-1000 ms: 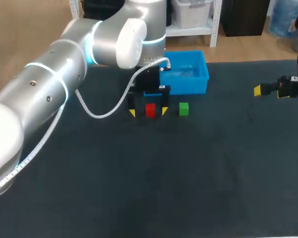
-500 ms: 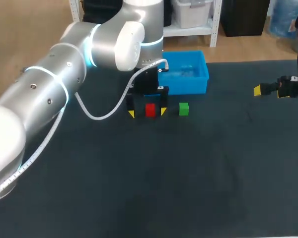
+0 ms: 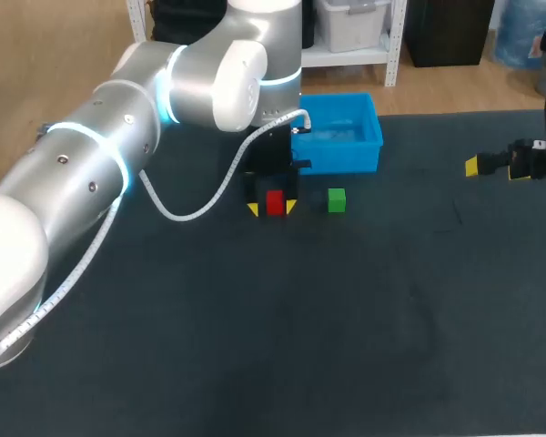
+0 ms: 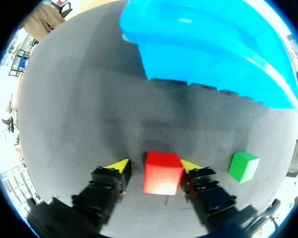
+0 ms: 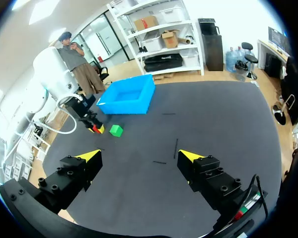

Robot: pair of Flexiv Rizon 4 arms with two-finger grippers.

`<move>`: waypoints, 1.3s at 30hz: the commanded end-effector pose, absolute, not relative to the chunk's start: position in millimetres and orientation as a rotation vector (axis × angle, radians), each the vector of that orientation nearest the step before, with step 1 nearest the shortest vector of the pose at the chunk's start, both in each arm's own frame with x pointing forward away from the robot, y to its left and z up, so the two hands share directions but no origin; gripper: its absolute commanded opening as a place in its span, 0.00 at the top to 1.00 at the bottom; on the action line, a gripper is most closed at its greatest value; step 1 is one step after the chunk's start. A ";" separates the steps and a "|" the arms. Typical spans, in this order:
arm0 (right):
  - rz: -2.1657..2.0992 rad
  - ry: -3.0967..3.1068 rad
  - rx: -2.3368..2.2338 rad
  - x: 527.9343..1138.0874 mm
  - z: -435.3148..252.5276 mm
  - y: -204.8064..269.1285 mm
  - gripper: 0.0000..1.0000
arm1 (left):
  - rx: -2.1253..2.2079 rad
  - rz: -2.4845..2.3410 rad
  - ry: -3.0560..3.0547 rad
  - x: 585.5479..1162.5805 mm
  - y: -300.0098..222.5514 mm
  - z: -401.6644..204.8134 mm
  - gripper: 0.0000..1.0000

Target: Use the left arm to pick the red cube and place it into the blue plastic box first, then use the right arm to grasp the green cube and put it into the same blue plastic box after the first action is fully finished.

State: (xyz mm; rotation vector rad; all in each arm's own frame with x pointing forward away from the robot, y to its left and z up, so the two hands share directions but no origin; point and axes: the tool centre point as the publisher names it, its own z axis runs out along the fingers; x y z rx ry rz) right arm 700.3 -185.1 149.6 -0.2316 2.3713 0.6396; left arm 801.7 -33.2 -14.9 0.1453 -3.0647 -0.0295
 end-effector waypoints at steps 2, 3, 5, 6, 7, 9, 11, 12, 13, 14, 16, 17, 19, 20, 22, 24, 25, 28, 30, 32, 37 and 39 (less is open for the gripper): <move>0.638 2.372 -0.232 700.4 149.6 -185.0 0.00 | 0.143 -0.042 -3.041 810.4 -36.2 -21.0 1.00; 0.638 2.372 -0.232 700.4 149.6 -185.0 0.00 | 0.142 -0.042 -3.040 810.2 -36.1 -20.9 1.00; 0.638 2.372 -0.232 700.4 149.6 -185.0 0.00 | 0.141 -0.041 -3.041 809.9 -35.9 -20.6 1.00; 0.638 2.372 -0.232 700.4 149.6 -185.0 0.00 | 0.141 -0.041 -3.041 809.2 -35.7 -19.5 1.00; 0.638 2.372 -0.232 700.4 149.6 -185.0 0.00 | 0.141 -0.042 -3.042 808.8 -35.6 -18.5 1.00; 0.638 2.372 -0.232 700.4 149.6 -185.0 0.00 | 0.139 -0.044 -3.045 807.9 -35.0 -15.8 1.00; 0.638 2.372 -0.232 700.4 149.6 -185.0 0.00 | 0.135 -0.047 -3.050 807.4 -34.1 -11.8 1.00; 0.638 2.372 -0.232 700.4 149.6 -185.0 0.00 | 0.131 -0.046 -3.054 807.4 -34.0 -9.9 1.00; 0.638 2.372 -0.232 700.4 149.6 -185.0 0.00 | 0.129 -0.042 -3.059 807.5 -33.6 -7.6 1.00; 0.638 2.372 -0.232 700.4 149.6 -185.0 0.00 | 0.127 -0.041 -3.062 807.3 -33.2 -5.3 1.00; 0.638 2.372 -0.232 700.4 149.6 -185.0 0.00 | 0.121 -0.043 -3.072 806.5 -31.8 0.3 1.00; 0.638 2.372 -0.232 700.4 149.6 -185.0 0.00 | 0.120 -0.044 -3.075 806.2 -31.0 2.9 1.00; 0.638 2.372 -0.232 700.4 149.6 -185.0 0.00 | 0.102 -0.038 -3.084 805.5 -29.1 8.5 1.00; 0.638 2.372 -0.232 700.4 149.6 -185.0 0.00 | 0.080 -0.038 -3.087 805.2 -28.6 10.3 1.00; 0.638 2.372 -0.232 700.4 149.6 -185.0 0.00 | 0.034 -0.043 -3.096 802.8 -28.2 17.2 1.00; 0.638 2.372 -0.232 700.4 149.6 -185.0 0.00 | 0.022 -0.026 -3.095 800.8 -27.3 24.0 1.00; 0.638 2.372 -0.232 700.4 149.6 -185.0 0.00 | 0.017 -0.018 -3.098 800.2 -26.6 27.3 1.00; 0.638 2.372 -0.232 700.4 149.6 -185.0 0.00 | 0.006 -0.001 -3.108 799.3 -24.5 37.1 1.00; 0.638 2.372 -0.232 700.4 149.6 -185.0 0.00 | 0.001 0.009 -3.117 799.5 -23.2 42.6 1.00; 0.638 2.372 -0.232 700.4 149.6 -185.0 0.00 | -0.003 0.018 -3.126 799.8 -22.3 47.9 1.00; 0.638 2.372 -0.232 700.4 149.6 -185.0 0.00 | -0.015 0.035 -3.147 800.9 -21.1 61.0 1.00; 0.638 2.372 -0.232 700.4 149.6 -185.0 0.00 | -0.021 0.044 -3.156 801.1 -21.6 65.4 1.00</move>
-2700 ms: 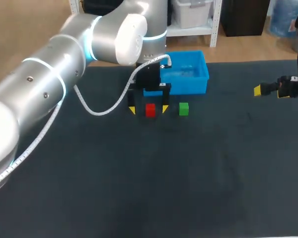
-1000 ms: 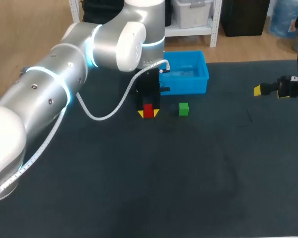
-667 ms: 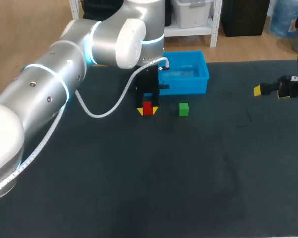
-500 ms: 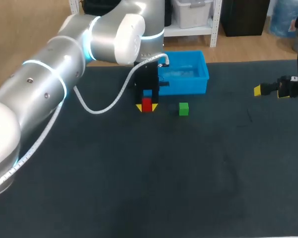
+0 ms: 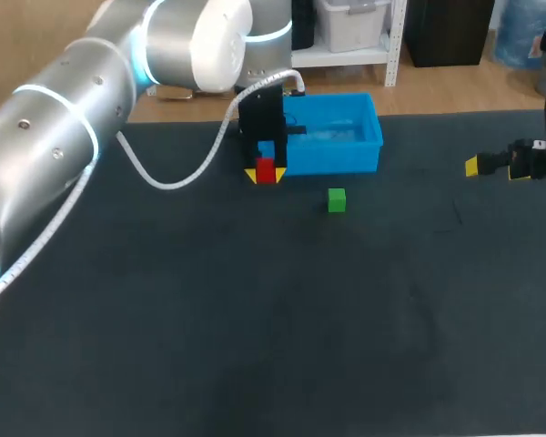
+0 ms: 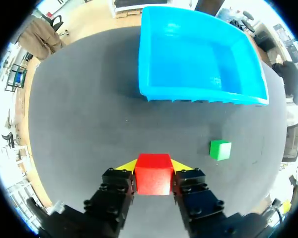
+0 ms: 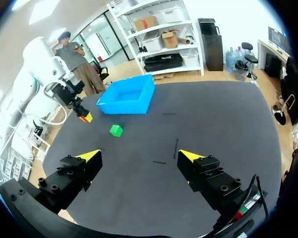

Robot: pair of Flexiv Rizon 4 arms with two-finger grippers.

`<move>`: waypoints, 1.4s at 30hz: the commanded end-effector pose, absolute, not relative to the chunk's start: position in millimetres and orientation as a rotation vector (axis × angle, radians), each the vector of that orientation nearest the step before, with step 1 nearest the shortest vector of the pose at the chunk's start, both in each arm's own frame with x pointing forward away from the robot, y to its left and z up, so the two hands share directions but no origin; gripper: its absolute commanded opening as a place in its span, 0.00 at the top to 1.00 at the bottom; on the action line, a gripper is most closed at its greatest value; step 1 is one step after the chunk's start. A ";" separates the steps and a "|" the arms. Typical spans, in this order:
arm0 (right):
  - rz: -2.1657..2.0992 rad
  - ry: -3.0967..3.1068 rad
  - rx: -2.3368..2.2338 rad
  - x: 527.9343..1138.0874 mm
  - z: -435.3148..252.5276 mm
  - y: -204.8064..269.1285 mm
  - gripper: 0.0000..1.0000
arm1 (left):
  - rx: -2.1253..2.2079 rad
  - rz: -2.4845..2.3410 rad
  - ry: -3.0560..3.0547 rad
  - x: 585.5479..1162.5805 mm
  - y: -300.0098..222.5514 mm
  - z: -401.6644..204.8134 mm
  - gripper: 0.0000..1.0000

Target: Use the left arm to pick the red cube and place it into the blue plastic box first, then use the right arm to grasp the green cube and put it into the same blue plastic box after the first action is fully finished.

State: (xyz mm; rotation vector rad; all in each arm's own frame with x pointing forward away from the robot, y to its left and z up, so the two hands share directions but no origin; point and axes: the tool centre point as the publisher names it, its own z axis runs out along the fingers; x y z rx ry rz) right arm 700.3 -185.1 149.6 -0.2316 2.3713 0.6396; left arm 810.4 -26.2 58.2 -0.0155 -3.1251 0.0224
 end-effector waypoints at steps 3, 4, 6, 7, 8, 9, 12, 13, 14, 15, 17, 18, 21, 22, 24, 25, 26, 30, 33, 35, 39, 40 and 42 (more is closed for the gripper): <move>0.638 2.372 -0.232 700.4 149.6 -185.0 0.00 | -0.030 0.053 -3.163 800.7 -21.8 71.0 1.00; 0.638 2.372 -0.232 700.4 149.6 -185.0 0.00 | -0.034 0.055 -3.165 800.4 -22.0 73.0 1.00; 0.638 2.372 -0.232 700.4 149.6 -185.0 0.00 | -0.044 0.056 -3.173 800.2 -22.4 76.9 1.00; 0.638 2.372 -0.232 700.4 149.6 -185.0 0.00 | -0.048 0.058 -3.177 800.7 -22.5 79.0 1.00; 0.638 2.372 -0.232 700.4 149.6 -185.0 0.00 | -0.054 0.058 -3.181 801.1 -22.6 80.9 1.00; 0.638 2.372 -0.232 700.4 149.6 -185.0 0.00 | -0.060 0.058 -3.185 801.2 -23.1 83.3 1.00; 0.638 2.372 -0.232 700.4 149.6 -185.0 0.00 | -0.077 0.064 -3.198 803.3 -24.1 89.5 1.00; 0.638 2.372 -0.232 700.4 149.6 -185.0 0.00 | -0.083 0.065 -3.202 804.1 -24.7 92.0 1.00; 0.638 2.372 -0.232 700.4 149.6 -185.0 0.00 | -0.089 0.068 -3.207 804.9 -25.2 94.1 1.00; 0.638 2.372 -0.232 700.4 149.6 -185.0 0.00 | -0.097 0.068 -3.213 806.1 -25.9 96.2 1.00; 0.638 2.372 -0.232 700.4 149.6 -185.0 0.00 | -0.111 0.069 -3.222 808.3 -27.6 100.3 1.00; 0.638 2.372 -0.232 700.4 149.6 -185.0 0.00 | -0.117 0.070 -3.227 809.6 -28.3 102.3 1.00; 0.638 2.372 -0.232 700.4 149.6 -185.0 0.00 | -0.133 0.069 -3.238 813.4 -30.6 107.3 1.00; 0.638 2.372 -0.232 700.4 149.6 -185.0 0.00 | -0.136 0.069 -3.240 814.8 -31.3 108.4 1.00; 0.638 2.372 -0.232 700.4 149.6 -185.0 0.00 | -0.143 0.069 -3.246 817.8 -33.7 110.3 1.00; 0.638 2.372 -0.232 700.4 149.6 -185.0 0.00 | -0.149 0.069 -3.250 819.1 -34.8 111.6 1.00; 0.638 2.372 -0.232 700.4 149.6 -185.0 0.00 | -0.154 0.069 -3.252 820.5 -35.9 112.6 1.00; 0.638 2.372 -0.232 700.4 149.6 -185.0 0.00 | -0.172 0.068 -3.264 827.8 -40.7 116.9 1.00; 0.638 2.372 -0.232 700.4 149.6 -185.0 0.00 | -0.180 0.063 -3.272 836.0 -42.7 120.4 1.00; 0.638 2.372 -0.232 700.4 149.6 -185.0 0.00 | -0.184 0.060 -3.283 842.1 -44.0 123.7 1.00; 0.638 2.372 -0.232 700.4 149.6 -185.0 0.00 | -0.190 0.052 -3.302 855.2 -46.0 129.3 1.00; 0.638 2.372 -0.232 700.4 149.6 -185.0 0.00 | -0.191 0.050 -3.307 858.2 -46.4 130.7 1.00; 0.638 2.372 -0.232 700.4 149.6 -185.0 0.00 | -0.193 0.047 -3.314 863.4 -47.1 133.0 1.00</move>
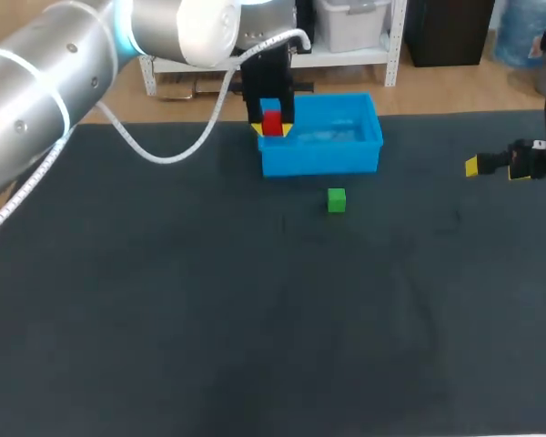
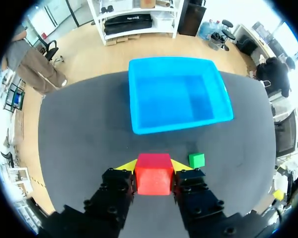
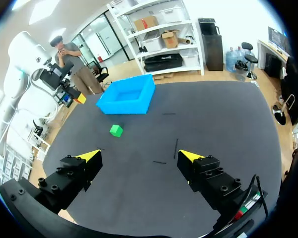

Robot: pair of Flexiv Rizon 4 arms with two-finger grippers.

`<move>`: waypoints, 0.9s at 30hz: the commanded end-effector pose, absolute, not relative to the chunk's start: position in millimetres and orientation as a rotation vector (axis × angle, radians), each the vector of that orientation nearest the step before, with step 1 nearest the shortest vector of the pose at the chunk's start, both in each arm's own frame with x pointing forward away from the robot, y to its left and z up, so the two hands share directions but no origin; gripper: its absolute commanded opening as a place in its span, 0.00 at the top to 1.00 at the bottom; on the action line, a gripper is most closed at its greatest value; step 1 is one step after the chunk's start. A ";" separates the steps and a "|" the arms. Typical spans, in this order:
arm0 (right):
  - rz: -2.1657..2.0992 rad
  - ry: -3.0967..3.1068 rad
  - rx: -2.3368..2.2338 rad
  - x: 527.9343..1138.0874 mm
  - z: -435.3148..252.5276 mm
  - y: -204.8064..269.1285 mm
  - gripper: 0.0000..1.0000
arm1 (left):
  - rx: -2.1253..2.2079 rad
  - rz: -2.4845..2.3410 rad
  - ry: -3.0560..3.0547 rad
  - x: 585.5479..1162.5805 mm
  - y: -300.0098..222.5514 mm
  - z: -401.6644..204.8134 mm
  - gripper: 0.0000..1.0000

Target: Use the left arm to pick the red cube and place it into the blue plastic box first, then use the right arm to grasp the green cube and put it into the same blue plastic box after the first action is fully finished.

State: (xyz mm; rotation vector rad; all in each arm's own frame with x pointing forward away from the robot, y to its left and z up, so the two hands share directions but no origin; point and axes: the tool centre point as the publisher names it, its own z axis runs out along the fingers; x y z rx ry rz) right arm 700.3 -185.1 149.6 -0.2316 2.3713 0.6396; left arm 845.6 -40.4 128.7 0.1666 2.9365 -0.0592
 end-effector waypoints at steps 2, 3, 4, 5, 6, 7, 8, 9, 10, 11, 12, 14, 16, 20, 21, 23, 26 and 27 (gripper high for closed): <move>0.638 2.372 -0.232 700.4 149.6 -185.0 0.00 | 0.174 -0.037 2.951 868.0 -48.0 134.5 1.00; 0.638 2.372 -0.232 700.4 149.6 -185.0 0.00 | 0.176 -0.034 2.949 870.2 -48.6 134.8 1.00; 0.638 2.372 -0.232 700.4 149.6 -185.0 0.00 | 0.180 -0.029 2.944 872.5 -49.4 135.3 1.00; 0.638 2.372 -0.232 700.4 149.6 -185.0 0.00 | 0.183 -0.025 2.940 875.1 -49.8 135.4 1.00; 0.638 2.372 -0.232 700.4 149.6 -185.0 0.00 | 0.185 -0.022 2.938 877.2 -50.3 135.3 1.00; 0.638 2.372 -0.232 700.4 149.6 -185.0 0.00 | 0.187 -0.019 2.937 879.2 -51.5 135.4 1.00; 0.638 2.372 -0.232 700.4 149.6 -185.0 0.00 | 0.189 -0.018 2.936 880.8 -52.3 135.4 1.00; 0.638 2.372 -0.232 700.4 149.6 -185.0 0.00 | 0.190 -0.017 2.935 882.1 -52.8 135.4 1.00; 0.638 2.372 -0.232 700.4 149.6 -185.0 0.00 | 0.192 -0.016 2.933 884.0 -53.2 135.3 1.00; 0.638 2.372 -0.232 700.4 149.6 -185.0 0.00 | 0.192 -0.015 2.932 885.3 -53.5 135.2 1.00; 0.638 2.372 -0.232 700.4 149.6 -185.0 0.00 | 0.193 -0.014 2.930 887.1 -53.8 134.9 1.00; 0.638 2.372 -0.232 700.4 149.6 -185.0 0.00 | 0.194 -0.010 2.927 890.7 -54.3 135.4 1.00; 0.638 2.372 -0.232 700.4 149.6 -185.0 0.00 | 0.197 -0.002 2.921 894.4 -54.9 135.8 1.00; 0.638 2.372 -0.232 700.4 149.6 -185.0 0.00 | 0.206 0.006 2.909 901.0 -57.4 138.4 1.00; 0.638 2.372 -0.232 700.4 149.6 -185.0 0.00 | 0.206 0.006 2.907 903.5 -58.1 138.8 1.00; 0.638 2.372 -0.232 700.4 149.6 -185.0 0.00 | 0.212 0.006 2.899 907.8 -60.6 140.5 1.00; 0.638 2.372 -0.232 700.4 149.6 -185.0 0.00 | 0.219 0.005 2.890 911.7 -64.3 143.2 1.00; 0.638 2.372 -0.232 700.4 149.6 -185.0 0.00 | 0.223 0.004 2.887 912.5 -66.3 145.2 1.00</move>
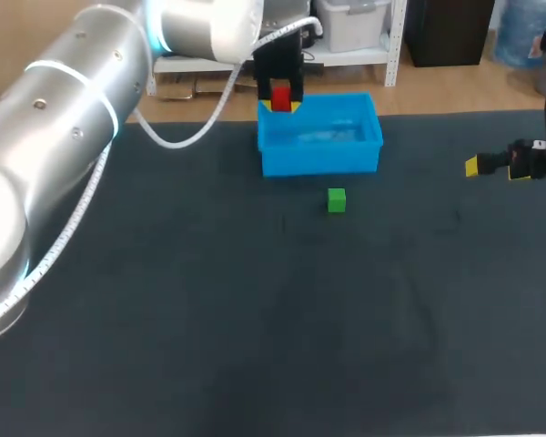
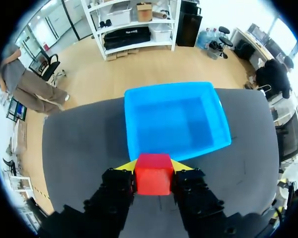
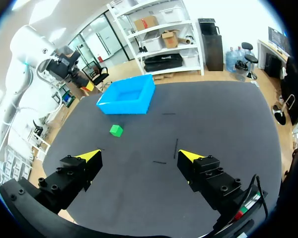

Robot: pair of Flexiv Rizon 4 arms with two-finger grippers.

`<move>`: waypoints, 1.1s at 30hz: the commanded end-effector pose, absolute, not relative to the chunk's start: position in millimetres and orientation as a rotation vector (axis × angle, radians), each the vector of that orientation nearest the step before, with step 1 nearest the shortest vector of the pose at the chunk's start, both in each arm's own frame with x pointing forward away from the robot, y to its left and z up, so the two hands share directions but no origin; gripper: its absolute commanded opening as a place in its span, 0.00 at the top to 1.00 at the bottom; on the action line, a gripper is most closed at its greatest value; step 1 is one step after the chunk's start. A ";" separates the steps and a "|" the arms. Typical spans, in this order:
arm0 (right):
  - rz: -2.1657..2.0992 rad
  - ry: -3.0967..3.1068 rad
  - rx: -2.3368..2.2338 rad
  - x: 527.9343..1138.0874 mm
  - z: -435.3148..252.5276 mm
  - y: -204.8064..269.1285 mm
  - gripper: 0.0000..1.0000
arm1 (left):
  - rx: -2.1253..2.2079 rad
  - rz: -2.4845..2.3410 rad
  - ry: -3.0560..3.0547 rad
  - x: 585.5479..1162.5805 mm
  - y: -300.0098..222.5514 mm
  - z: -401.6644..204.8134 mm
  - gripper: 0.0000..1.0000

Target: Use the left arm to pick the red cube and place it into the blue plastic box first, then use the right arm to grasp the green cube and put it into the same blue plastic box after the first action is fully finished.

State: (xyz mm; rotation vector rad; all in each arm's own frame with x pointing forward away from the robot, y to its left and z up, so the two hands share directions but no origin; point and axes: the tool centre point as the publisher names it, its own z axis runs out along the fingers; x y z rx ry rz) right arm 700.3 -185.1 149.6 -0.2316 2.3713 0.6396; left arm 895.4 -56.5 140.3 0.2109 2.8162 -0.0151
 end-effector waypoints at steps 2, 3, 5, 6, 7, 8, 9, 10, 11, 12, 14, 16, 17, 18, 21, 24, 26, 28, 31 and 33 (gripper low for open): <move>0.638 2.372 -0.232 700.4 149.6 -185.0 0.00 | 0.229 0.004 2.881 914.1 -69.3 146.6 1.00; 0.638 2.372 -0.232 700.4 149.6 -185.0 0.00 | 0.232 0.004 2.879 915.1 -70.6 146.8 1.00; 0.638 2.372 -0.232 700.4 149.6 -185.0 0.00 | 0.236 0.004 2.876 917.2 -72.6 146.9 1.00; 0.638 2.372 -0.232 700.4 149.6 -185.0 0.00 | 0.237 0.004 2.875 918.5 -73.4 146.9 1.00; 0.638 2.372 -0.232 700.4 149.6 -185.0 0.00 | 0.237 0.004 2.874 919.6 -74.1 146.8 1.00; 0.638 2.372 -0.232 700.4 149.6 -185.0 0.00 | 0.238 0.004 2.873 920.7 -74.8 146.6 1.00; 0.638 2.372 -0.232 700.4 149.6 -185.0 0.00 | 0.238 0.003 2.872 922.0 -75.4 146.2 1.00; 0.638 2.372 -0.232 700.4 149.6 -185.0 0.00 | 0.238 0.004 2.871 923.6 -75.9 145.9 1.00; 0.638 2.372 -0.232 700.4 149.6 -185.0 0.00 | 0.237 0.003 2.871 924.9 -76.3 145.5 1.00; 0.638 2.372 -0.232 700.4 149.6 -185.0 0.00 | 0.235 0.002 2.870 925.8 -76.7 145.0 1.00; 0.638 2.372 -0.232 700.4 149.6 -185.0 0.00 | 0.232 0.002 2.870 929.9 -77.7 143.3 1.00; 0.638 2.372 -0.232 700.4 149.6 -185.0 0.00 | 0.229 0.003 2.870 933.5 -78.3 142.2 1.00; 0.638 2.372 -0.232 700.4 149.6 -185.0 0.00 | 0.227 0.004 2.870 935.3 -78.4 141.7 1.00; 0.638 2.372 -0.232 700.4 149.6 -185.0 0.00 | 0.224 0.005 2.870 937.1 -78.7 141.5 1.00; 0.638 2.372 -0.232 700.4 149.6 -185.0 0.00 | 0.219 0.008 2.868 942.0 -78.9 140.6 1.00; 0.638 2.372 -0.232 700.4 149.6 -185.0 0.00 | 0.213 0.010 2.866 947.4 -78.9 140.2 1.00; 0.638 2.372 -0.232 700.4 149.6 -185.0 0.00 | 0.208 0.012 2.864 951.0 -78.8 139.4 1.00; 0.638 2.372 -0.232 700.4 149.6 -185.0 0.00 | 0.204 0.012 2.864 954.4 -79.0 139.3 1.00; 0.638 2.372 -0.232 700.4 149.6 -185.0 0.00 | 0.201 0.013 2.862 959.4 -79.2 138.3 1.00; 0.638 2.372 -0.232 700.4 149.6 -185.0 0.00 | 0.197 0.014 2.862 961.9 -79.2 136.6 1.00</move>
